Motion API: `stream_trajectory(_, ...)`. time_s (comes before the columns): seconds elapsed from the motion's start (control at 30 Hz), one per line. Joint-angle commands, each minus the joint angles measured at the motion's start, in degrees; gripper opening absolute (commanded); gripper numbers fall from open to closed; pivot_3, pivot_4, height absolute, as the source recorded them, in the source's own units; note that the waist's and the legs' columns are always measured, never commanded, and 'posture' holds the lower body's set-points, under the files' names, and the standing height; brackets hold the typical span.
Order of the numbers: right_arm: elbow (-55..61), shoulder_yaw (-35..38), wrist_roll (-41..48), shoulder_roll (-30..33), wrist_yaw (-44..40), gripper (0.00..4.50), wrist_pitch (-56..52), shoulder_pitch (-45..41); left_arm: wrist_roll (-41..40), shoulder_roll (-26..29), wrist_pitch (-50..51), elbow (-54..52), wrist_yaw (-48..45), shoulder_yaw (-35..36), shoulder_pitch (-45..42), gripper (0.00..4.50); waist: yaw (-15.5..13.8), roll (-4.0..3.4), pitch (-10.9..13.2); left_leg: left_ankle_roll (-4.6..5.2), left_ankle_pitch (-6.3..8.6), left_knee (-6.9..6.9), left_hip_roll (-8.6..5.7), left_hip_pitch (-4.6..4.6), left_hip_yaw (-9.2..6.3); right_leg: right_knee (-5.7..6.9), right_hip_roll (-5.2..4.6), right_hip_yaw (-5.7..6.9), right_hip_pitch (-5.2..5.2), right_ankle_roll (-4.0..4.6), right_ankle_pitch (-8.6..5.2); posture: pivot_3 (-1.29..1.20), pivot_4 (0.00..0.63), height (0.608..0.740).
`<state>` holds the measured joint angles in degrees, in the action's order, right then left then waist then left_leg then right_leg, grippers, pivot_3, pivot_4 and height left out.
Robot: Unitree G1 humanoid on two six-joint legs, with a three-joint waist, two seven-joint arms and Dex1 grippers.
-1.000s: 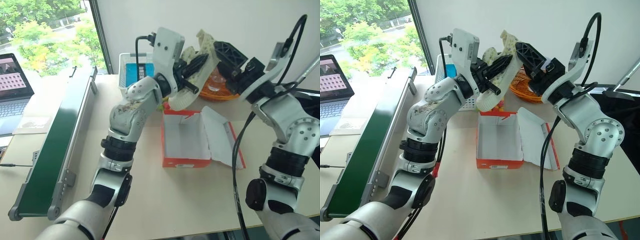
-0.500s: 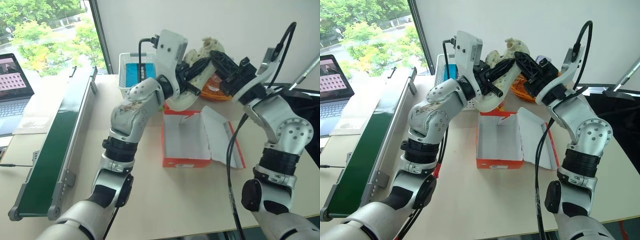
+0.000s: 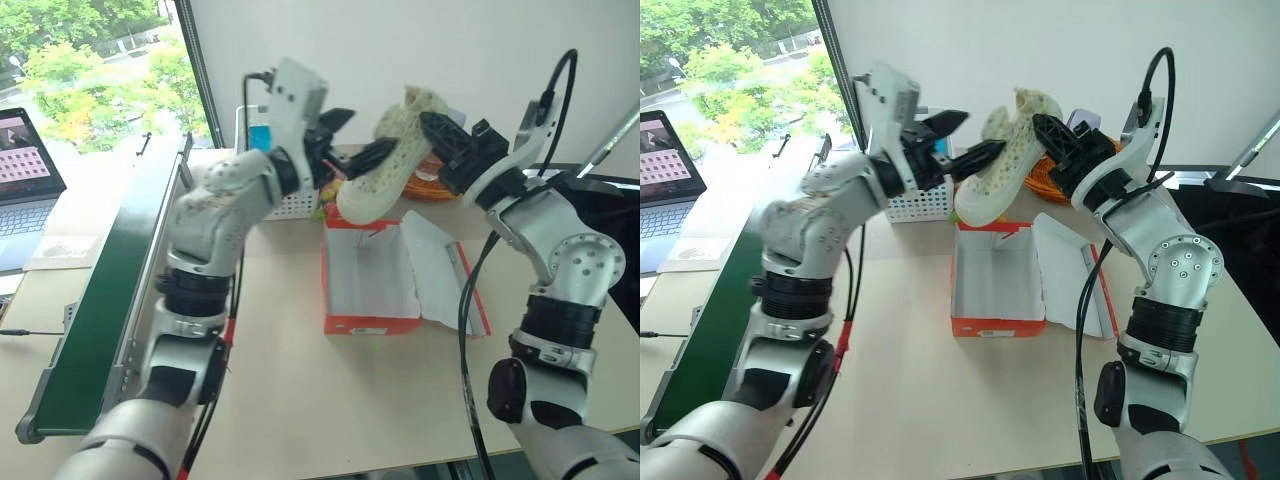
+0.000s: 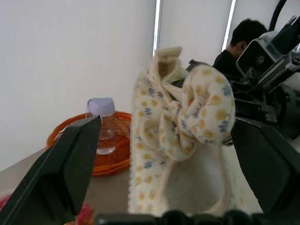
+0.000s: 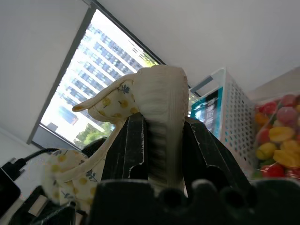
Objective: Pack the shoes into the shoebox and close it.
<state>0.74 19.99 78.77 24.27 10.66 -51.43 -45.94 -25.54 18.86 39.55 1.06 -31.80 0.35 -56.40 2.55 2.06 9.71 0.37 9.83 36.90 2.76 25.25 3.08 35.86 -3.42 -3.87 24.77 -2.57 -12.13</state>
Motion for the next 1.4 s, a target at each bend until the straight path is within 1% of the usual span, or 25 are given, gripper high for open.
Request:
stream_trajectory(0.03, 4.3, -3.3, -1.0, 2.6, 4.7, 0.57, -5.2, -3.5, 1.6, 3.7, -2.7, 0.4, -1.7, 1.9, -0.8, 4.42, 0.1, -0.01, 0.0, 0.00, 0.00, 0.00, 0.01, 0.05, 0.01, 0.02, 0.00, -0.02, 0.09, 0.01, 0.00, 0.00, 0.150, 0.740)
stream_trajectory(0.07, 4.9, -4.9, -2.6, 3.6, 7.1, 0.57, -7.3, -4.0, 1.8, 4.5, -2.9, 0.5, -2.2, 1.9, -0.6, 4.42, 0.0, -0.01, 0.0, 0.00, 0.00, 0.00, 0.01, 0.08, 0.02, 0.04, 0.00, -0.03, 0.12, 0.01, 0.00, 0.00, 0.150, 0.740)
stream_trajectory(0.1, 5.1, -8.9, -5.7, 5.3, 8.9, 0.57, -12.0, -5.4, 2.3, 5.3, -3.4, 0.6, -2.4, 2.0, -0.1, 4.42, 0.0, -0.02, 0.0, 0.00, 0.00, 0.00, 0.01, 0.21, 0.02, 0.07, -0.01, -0.04, 0.24, 0.01, 0.00, 0.00, 0.150, 0.740)
stream_trajectory(0.13, 5.1, -12.2, -7.7, 6.8, 9.8, 0.57, -16.1, -6.4, 2.7, 5.8, -3.9, 0.6, -2.4, 2.1, 0.3, 4.42, -0.1, -0.03, 0.0, 0.00, -0.01, 0.00, 0.00, 0.30, 0.03, 0.09, -0.02, -0.05, 0.33, 0.01, 0.00, 0.00, 0.150, 0.740)
stream_trajectory(0.17, 6.0, -14.5, -9.5, 7.7, 9.3, 0.57, -17.8, -6.6, 2.9, 6.0, -4.2, 0.7, -2.3, 2.2, 0.7, 4.42, -0.1, -0.03, 0.0, 0.00, -0.01, 0.02, 0.00, 0.34, 0.07, 0.11, -0.04, -0.08, 0.39, 0.01, 0.00, 0.00, 0.150, 0.740)
stream_trajectory(0.23, 6.1, -14.2, -8.4, 6.6, 7.6, 0.57, -18.5, -5.8, 3.1, 5.8, -4.4, 0.3, -2.1, 2.2, 1.2, 4.42, -0.3, -0.02, 0.0, 0.00, 0.00, 0.01, 0.03, 0.37, 0.05, 0.08, -0.01, -0.05, 0.40, 0.02, 0.00, 0.00, 0.150, 0.740)
stream_trajectory(0.3, 4.0, -14.4, -7.3, 5.6, 5.9, 0.57, -21.8, -5.6, 3.3, 5.4, -4.4, -0.8, -2.0, 1.7, 2.1, 4.42, -0.4, -0.02, 0.0, 0.00, 0.00, 0.00, 0.02, 0.40, 0.04, 0.03, -0.01, -0.04, 0.40, 0.03, -0.01, 0.00, 0.150, 0.740)
stream_trajectory(0.4, 1.8, -18.5, -11.1, 7.2, 1.3, 0.57, -27.4, -6.2, 3.4, 4.7, -4.0, -2.9, -1.4, 1.2, 3.3, 4.42, -0.5, -0.02, 0.0, 0.00, 0.00, 0.01, 0.01, 0.46, 0.05, 0.01, -0.02, -0.04, 0.41, 0.00, 0.01, 0.00, 0.150, 0.740)
stream_trajectory(0.47, -1.5, -20.0, -13.8, 7.3, -0.4, 0.57, -30.2, -7.0, 3.3, 4.6, -3.6, -4.4, -0.9, 1.2, 4.4, 4.42, -0.5, -0.02, 0.0, 0.00, 0.00, 0.03, 0.01, 0.49, 0.04, 0.00, -0.03, -0.03, 0.41, -0.01, 0.01, 0.00, 0.150, 0.740)
stream_trajectory(0.6, -4.2, -21.2, -19.3, 7.0, -4.8, 0.57, -30.5, -7.3, 2.9, 4.1, -2.2, -6.4, 0.7, 2.0, 5.8, 4.42, -0.5, -0.02, 0.0, 0.01, 0.00, 0.03, 0.00, 0.49, 0.03, 0.02, -0.02, -0.02, 0.43, -0.01, 0.01, 0.00, 0.150, 0.740)
stream_trajectory(0.67, -5.3, -23.3, -23.2, 7.5, -7.5, 0.57, -29.8, -7.0, 1.7, 3.5, -0.8, -7.4, 2.2, 3.5, 6.3, 4.42, -0.4, -0.02, 0.0, 0.01, 0.00, 0.03, 0.00, 0.49, 0.04, 0.02, -0.02, -0.03, 0.44, -0.01, 0.01, 0.00, 0.150, 0.740)
stream_trajectory(0.77, -7.3, -24.9, -27.9, 8.0, -10.8, 0.57, -29.5, -7.2, 1.5, 3.7, 0.3, -8.9, 3.0, 3.8, 7.3, 4.42, -0.3, -0.02, 0.0, 0.00, 0.00, 0.03, 0.00, 0.49, 0.03, 0.02, -0.01, -0.03, 0.44, -0.01, 0.01, 0.00, 0.150, 0.740)
stream_trajectory(0.9, -9.0, -25.5, -32.6, 8.2, -14.9, 0.57, -29.1, -8.6, 1.5, 3.4, 1.1, -9.9, 3.6, 3.9, 7.7, 4.42, -0.3, -0.02, 0.0, 0.00, 0.00, 0.04, -0.01, 0.48, 0.03, 0.04, -0.01, -0.03, 0.44, -0.01, 0.01, 0.00, 0.150, 0.740)
stream_trajectory(1.1, -11.3, -31.3, -41.2, 9.7, -24.1, 0.57, -23.4, -9.7, 1.4, 2.5, 1.3, -10.3, 4.4, 3.7, 7.7, 4.42, -0.4, -0.02, 0.0, 0.00, 0.00, 0.05, -0.02, 0.48, 0.03, 0.03, -0.01, -0.03, 0.43, -0.02, 0.02, 0.00, 0.150, 0.740)
stream_trajectory(1.23, -14.2, -35.0, -46.2, 8.8, -29.2, 0.57, -20.2, -9.7, 1.5, 2.0, 1.4, -10.3, 4.6, 3.4, 7.5, 4.42, -0.3, -0.02, 0.0, 0.00, 0.00, 0.05, -0.02, 0.48, 0.03, 0.04, -0.01, -0.03, 0.44, -0.02, 0.02, 0.00, 0.150, 0.740)
stream_trajectory(1.33, -17.7, -39.9, -50.5, 7.8, -34.5, 0.57, -16.2, -9.2, 1.4, 1.8, 1.4, -10.1, 4.7, 3.4, 7.1, 4.42, -0.3, -0.02, 0.0, 0.00, 0.00, 0.06, -0.02, 0.43, 0.03, 0.05, -0.01, -0.03, 0.40, -0.02, 0.02, 0.00, 0.150, 0.740)
stream_trajectory(1.4, -20.1, -40.9, -52.9, 6.9, -36.6, 0.57, -13.4, -8.7, 1.4, 1.9, 1.6, -10.3, 4.7, 3.4, 7.3, 4.42, -0.3, -0.01, 0.0, 0.00, 0.00, 0.06, -0.02, 0.35, 0.04, 0.06, -0.01, -0.03, 0.34, -0.02, 0.02, 0.00, 0.150, 0.740)
